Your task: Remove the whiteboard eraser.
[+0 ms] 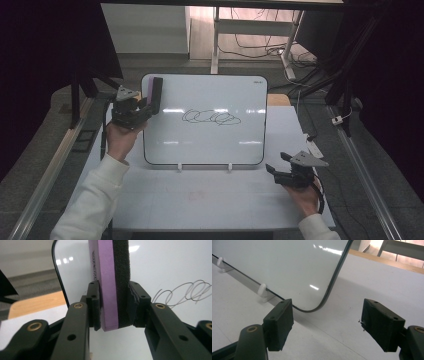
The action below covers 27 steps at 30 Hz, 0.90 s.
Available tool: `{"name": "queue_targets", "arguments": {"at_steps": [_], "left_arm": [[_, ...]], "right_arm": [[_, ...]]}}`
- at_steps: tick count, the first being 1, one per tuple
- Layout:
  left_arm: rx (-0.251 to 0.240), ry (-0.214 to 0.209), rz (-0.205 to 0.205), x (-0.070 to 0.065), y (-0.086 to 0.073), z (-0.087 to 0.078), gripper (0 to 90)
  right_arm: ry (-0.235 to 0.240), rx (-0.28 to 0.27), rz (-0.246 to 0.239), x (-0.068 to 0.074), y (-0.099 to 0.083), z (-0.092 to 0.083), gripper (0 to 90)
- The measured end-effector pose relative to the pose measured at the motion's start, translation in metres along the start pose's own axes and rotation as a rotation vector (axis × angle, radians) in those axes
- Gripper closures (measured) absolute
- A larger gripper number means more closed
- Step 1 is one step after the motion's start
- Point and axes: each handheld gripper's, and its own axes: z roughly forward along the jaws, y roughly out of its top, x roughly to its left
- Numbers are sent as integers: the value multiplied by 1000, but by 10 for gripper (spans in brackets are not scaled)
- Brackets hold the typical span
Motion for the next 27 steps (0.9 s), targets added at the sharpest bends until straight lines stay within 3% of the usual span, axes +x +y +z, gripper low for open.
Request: {"name": "queue_targets", "arguments": {"at_steps": [6,13,17,22,27], "left_arm": [[-3,-42,54,-11,-9,-14,653],[19,-117,83,-26,-34,-22,653],[13,-181,85,-35,-48,-26,652],[28,-235,100,-46,-65,-26,652],[50,-264,120,-53,-76,-22,652]], "right_arm": [[5,0,-2,1,1,0,248],[20,-1,2,5,3,0,248],[33,-5,7,8,6,1,248],[57,-15,15,12,9,1,248],[70,-19,18,15,12,1,248]]}}
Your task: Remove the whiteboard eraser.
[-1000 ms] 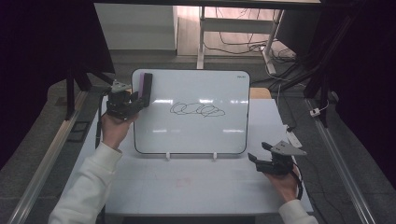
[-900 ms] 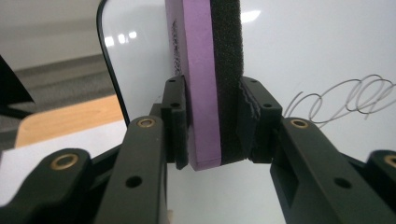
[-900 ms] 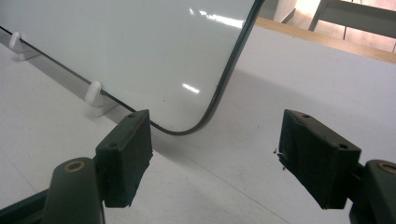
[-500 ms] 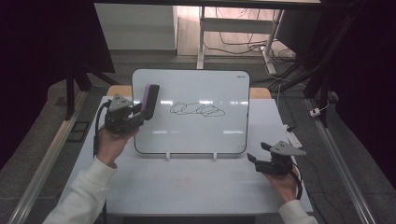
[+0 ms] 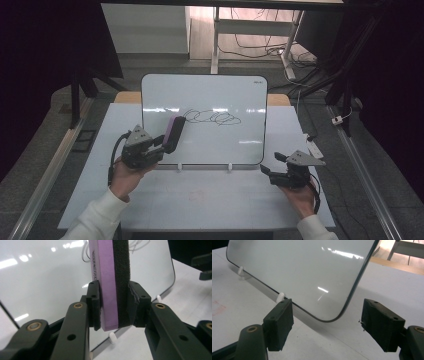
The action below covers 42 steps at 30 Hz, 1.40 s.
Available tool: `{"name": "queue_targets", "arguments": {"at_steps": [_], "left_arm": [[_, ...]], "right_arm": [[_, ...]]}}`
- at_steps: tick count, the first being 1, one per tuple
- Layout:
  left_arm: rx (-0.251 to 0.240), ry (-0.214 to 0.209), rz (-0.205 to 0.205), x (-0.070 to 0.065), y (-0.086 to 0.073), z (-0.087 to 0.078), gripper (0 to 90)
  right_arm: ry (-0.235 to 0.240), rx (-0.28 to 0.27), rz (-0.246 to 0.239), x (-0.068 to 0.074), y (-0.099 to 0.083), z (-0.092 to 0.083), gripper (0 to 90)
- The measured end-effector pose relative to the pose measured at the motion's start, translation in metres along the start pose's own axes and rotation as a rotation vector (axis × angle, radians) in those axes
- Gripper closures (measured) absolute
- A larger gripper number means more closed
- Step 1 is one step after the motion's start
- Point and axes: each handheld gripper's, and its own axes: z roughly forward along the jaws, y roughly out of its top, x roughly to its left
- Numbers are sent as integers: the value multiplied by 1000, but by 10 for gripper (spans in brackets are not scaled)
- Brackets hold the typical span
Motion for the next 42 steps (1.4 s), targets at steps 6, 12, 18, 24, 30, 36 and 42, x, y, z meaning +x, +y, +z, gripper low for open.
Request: {"name": "queue_targets", "arguments": {"at_steps": [6,12,18,24,30,36,42], "left_arm": [[22,-32,17,-7,-10,9,652],[57,-65,40,-18,-19,22,651],[73,-86,59,-26,-22,28,652],[95,-113,87,-36,-25,35,652],[114,-147,119,-50,-27,48,651],[132,-164,150,-62,-28,57,651],[138,-173,171,-70,-29,63,652]], "right_arm": [[20,2,21,2,1,2,248],[33,-2,23,5,4,2,248],[58,-4,20,10,5,4,248],[90,-10,21,17,9,7,248],[136,-17,33,25,13,12,244],[168,-19,44,31,17,17,243],[207,-28,65,39,22,20,241]]}}
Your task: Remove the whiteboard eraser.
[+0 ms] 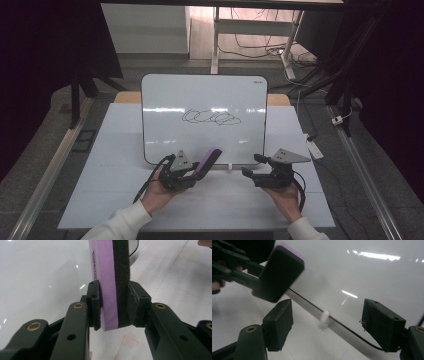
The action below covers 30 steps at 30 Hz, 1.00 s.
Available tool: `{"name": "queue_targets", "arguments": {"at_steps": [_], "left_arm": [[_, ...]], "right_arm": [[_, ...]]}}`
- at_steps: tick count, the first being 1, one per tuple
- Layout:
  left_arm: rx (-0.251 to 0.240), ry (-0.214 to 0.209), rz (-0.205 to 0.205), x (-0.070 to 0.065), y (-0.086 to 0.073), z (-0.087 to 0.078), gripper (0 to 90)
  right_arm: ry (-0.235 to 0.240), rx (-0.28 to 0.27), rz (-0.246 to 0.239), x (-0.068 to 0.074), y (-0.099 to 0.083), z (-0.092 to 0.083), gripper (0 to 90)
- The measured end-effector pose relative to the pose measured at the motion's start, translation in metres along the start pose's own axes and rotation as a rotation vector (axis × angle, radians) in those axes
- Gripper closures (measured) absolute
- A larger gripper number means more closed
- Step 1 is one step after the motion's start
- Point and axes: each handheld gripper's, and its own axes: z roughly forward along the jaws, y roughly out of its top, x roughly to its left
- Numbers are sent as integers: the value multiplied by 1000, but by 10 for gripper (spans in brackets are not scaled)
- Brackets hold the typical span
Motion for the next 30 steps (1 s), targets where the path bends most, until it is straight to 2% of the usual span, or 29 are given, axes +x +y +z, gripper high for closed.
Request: {"name": "queue_targets", "arguments": {"at_steps": [6,7,14,20,26,27,30], "left_arm": [[3,3,24,-5,1,6,652],[7,5,29,-6,1,6,651],[11,12,48,-11,0,11,651],[1,27,56,-15,-1,16,651],[-21,30,71,-22,-2,18,651],[-24,32,73,-23,-2,18,651],[-30,30,78,-25,-2,18,651]], "right_arm": [[36,-1,1,9,5,6,234],[54,-3,5,11,6,8,233],[95,9,22,16,10,18,218],[106,19,46,20,12,26,210],[112,40,95,24,12,40,206],[113,43,121,25,12,43,205],[106,42,153,26,11,48,201]]}}
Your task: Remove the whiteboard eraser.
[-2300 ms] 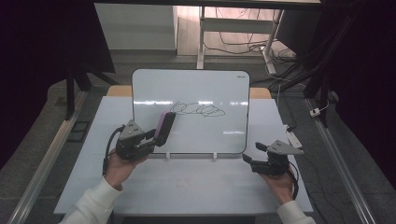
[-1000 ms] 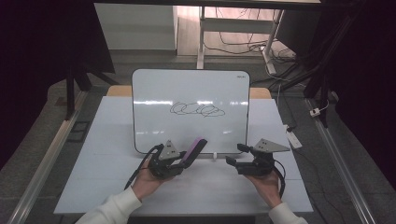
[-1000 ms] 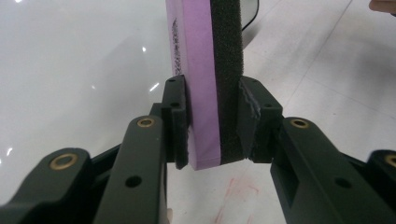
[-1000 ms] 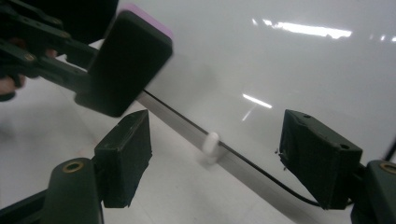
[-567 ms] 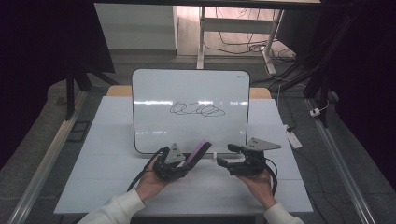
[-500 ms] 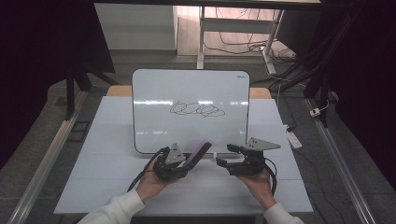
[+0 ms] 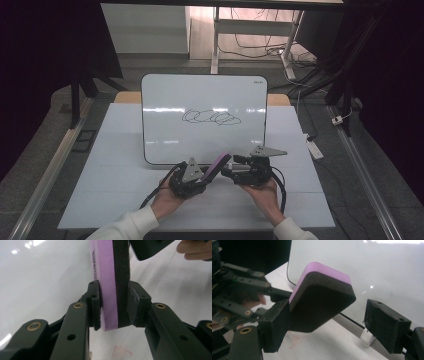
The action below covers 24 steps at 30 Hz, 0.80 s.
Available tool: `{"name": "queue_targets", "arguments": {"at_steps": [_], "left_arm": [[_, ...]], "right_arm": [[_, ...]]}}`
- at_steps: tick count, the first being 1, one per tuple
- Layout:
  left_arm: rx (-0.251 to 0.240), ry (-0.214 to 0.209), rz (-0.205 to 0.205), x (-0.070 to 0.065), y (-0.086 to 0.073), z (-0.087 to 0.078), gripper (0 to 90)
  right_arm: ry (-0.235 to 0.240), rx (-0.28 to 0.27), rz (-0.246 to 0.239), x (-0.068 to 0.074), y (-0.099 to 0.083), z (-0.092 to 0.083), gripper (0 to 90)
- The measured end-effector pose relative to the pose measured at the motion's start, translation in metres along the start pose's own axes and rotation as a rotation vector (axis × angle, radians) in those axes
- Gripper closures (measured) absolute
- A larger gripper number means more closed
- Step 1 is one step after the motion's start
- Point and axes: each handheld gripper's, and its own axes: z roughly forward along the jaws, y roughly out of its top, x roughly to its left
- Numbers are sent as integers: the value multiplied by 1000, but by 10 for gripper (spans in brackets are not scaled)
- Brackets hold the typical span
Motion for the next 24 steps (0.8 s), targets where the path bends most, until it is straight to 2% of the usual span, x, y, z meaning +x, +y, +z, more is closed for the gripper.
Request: {"name": "queue_targets", "arguments": {"at_steps": [3,4,6,8,16,18,21,22,24], "left_arm": [[-1,-6,3,-1,0,0,650],[-1,-9,5,-1,0,1,650],[1,-12,5,-2,0,1,650],[3,-15,9,-3,0,2,649],[2,-24,10,-3,0,2,629],[3,-36,6,-2,0,2,568],[1,-66,-12,4,0,1,453],[-3,-86,-15,7,0,-1,453],[-2,-139,-36,14,0,-4,367]], "right_arm": [[1,-1,22,-1,0,2,207],[15,-8,46,-2,0,2,220],[22,-10,54,-3,0,3,228],[41,-17,76,-3,-1,4,283],[57,-30,67,-3,-1,3,376],[63,-31,51,-2,0,2,385],[63,-29,1,0,1,0,390],[63,-29,1,0,1,0,390],[83,-31,-23,-1,1,-1,391]]}}
